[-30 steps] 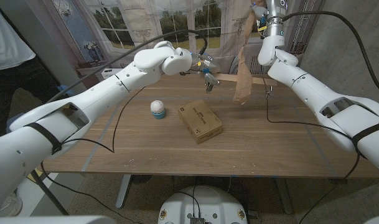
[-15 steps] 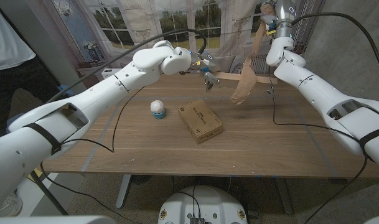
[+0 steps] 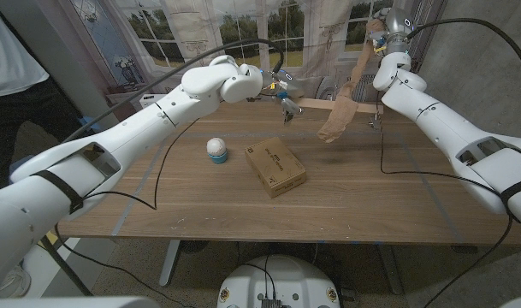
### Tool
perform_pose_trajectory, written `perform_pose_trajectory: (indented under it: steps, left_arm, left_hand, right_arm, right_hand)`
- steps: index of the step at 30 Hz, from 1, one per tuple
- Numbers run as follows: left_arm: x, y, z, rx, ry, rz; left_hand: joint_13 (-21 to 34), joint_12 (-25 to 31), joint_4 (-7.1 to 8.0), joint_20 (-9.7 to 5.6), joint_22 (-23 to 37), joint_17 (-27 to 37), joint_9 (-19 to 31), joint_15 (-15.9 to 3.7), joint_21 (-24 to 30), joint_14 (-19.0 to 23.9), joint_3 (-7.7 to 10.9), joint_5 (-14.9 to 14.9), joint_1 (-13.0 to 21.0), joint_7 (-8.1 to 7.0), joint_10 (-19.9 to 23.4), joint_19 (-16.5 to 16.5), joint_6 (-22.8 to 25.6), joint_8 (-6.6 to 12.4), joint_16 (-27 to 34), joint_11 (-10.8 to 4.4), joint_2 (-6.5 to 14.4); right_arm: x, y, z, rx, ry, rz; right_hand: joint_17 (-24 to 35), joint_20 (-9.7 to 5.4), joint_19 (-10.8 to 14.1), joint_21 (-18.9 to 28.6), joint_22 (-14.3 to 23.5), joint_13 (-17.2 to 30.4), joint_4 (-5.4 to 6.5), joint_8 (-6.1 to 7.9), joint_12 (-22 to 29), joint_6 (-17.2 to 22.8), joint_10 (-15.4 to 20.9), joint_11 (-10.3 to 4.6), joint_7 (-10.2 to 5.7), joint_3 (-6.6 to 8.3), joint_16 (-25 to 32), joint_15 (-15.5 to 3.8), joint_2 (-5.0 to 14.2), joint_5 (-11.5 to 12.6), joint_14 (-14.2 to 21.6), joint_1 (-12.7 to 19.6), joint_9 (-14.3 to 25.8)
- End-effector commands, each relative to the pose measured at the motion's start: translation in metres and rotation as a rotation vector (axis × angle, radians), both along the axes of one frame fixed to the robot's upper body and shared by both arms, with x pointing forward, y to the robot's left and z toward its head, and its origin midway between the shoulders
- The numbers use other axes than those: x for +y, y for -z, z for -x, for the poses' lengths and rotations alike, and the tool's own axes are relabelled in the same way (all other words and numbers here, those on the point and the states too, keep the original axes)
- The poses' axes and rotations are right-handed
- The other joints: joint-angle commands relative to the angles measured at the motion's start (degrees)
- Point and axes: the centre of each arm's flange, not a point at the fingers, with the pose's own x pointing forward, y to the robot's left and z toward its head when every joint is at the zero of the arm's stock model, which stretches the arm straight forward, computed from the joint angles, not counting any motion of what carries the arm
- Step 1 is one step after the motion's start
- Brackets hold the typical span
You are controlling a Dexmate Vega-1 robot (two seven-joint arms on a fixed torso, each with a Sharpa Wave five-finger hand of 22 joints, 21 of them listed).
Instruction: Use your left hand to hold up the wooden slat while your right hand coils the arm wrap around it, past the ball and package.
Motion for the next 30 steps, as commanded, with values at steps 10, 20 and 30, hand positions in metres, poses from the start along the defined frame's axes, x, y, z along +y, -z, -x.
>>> perform_pose_trajectory:
  steps: [10,20,30]
  left_arm:
    - [0.001,-0.004,0.002,-0.022,0.015,0.013]
    - [0.001,-0.005,0.002,-0.028,0.014,0.017]
    - [0.005,-0.006,0.004,-0.033,0.026,0.038]
  left_hand:
    - [0.11,0.23,2.24,-1.61,0.06,-0.01,0.18,-0.27,0.26,0.06,2.59,0.0,-0.42,1.77,0.16,-0.15,-1.47,0.8,-0.21,-0.39,0.47]
    - [0.11,0.21,2.22,-1.61,-0.16,-0.01,0.08,-0.28,0.14,0.07,2.64,-0.01,-0.49,1.71,0.14,-0.12,-1.51,1.0,-0.2,-0.33,0.46]
    - [0.11,0.23,2.22,-1.62,0.22,-0.01,-0.15,-0.27,0.41,0.07,2.67,-0.03,-0.53,1.76,0.21,-0.22,-1.51,1.03,-0.21,-0.28,0.47]
  right_arm:
    - [-0.049,0.039,-0.03,0.345,0.06,-0.096]
    - [-0.063,0.058,-0.037,0.454,0.068,-0.132]
    - [-0.078,0.083,-0.045,0.544,0.078,-0.176]
  right_hand:
    - [0.6,-7.25,-1.18,0.28,0.0,0.45,0.75,0.26,0.18,6.6,9.6,-7.54,6.5,0.76,-0.69,-16.77,11.12,1.12,14.71,10.28,0.15]
    - [0.87,-7.24,-1.48,0.26,-0.01,0.7,0.8,0.13,-0.03,6.55,9.39,-7.54,6.41,0.72,-1.22,-16.76,11.14,1.12,14.46,10.33,0.3]
    - [1.15,-7.25,-1.76,0.23,-0.01,0.64,0.84,0.02,-0.26,6.69,9.57,-7.32,6.51,0.66,-1.65,-16.8,11.16,1.14,14.37,10.4,0.35]
